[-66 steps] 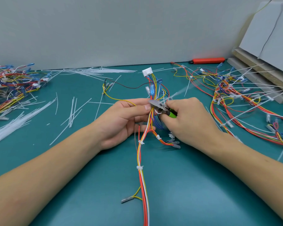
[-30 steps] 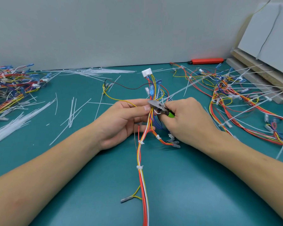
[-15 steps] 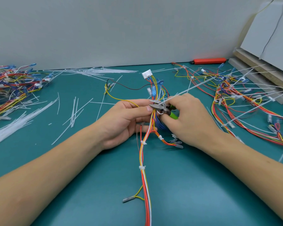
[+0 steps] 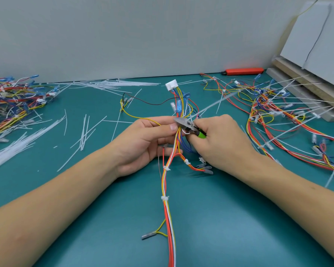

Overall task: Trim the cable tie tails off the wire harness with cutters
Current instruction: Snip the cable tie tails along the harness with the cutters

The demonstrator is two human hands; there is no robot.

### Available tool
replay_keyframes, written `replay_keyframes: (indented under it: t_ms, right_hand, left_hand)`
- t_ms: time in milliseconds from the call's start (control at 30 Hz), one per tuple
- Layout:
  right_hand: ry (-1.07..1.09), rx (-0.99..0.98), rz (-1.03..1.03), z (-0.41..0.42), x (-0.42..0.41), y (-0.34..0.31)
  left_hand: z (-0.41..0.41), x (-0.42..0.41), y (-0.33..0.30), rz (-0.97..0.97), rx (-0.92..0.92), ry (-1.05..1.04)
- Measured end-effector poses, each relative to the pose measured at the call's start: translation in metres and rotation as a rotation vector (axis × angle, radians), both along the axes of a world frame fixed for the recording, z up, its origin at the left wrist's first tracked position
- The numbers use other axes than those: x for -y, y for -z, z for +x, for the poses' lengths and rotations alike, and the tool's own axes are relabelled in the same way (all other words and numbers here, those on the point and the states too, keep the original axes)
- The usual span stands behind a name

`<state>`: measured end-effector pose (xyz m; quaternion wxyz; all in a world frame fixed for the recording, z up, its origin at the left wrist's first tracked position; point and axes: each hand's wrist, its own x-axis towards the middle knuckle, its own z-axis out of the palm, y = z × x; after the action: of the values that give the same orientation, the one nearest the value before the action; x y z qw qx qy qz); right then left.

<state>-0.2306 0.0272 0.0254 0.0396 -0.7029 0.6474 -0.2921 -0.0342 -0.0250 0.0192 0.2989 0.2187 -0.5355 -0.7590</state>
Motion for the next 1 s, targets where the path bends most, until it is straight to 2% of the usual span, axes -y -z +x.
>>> replay_keyframes:
  t_ms: [133, 467, 1000]
  right_hand:
    - [-0.002, -0.040, 0.004, 0.0007, 0.0002, -0.0017]
    - [-0.117, 0.005, -0.062, -0.0015, 0.0018, 0.0002]
    - [-0.052, 0.040, -0.011, -0.0025, 0.0013, 0.0010]
  left_hand:
    - [-0.0003, 0.0002, -0.0004, 0.018, -0.002, -0.011]
    - [-0.0009, -0.0005, 0.0001, 0.011, 0.008, -0.039]
    - [0.0006, 0.0012, 0.0006, 0.026, 0.006, -0.010]
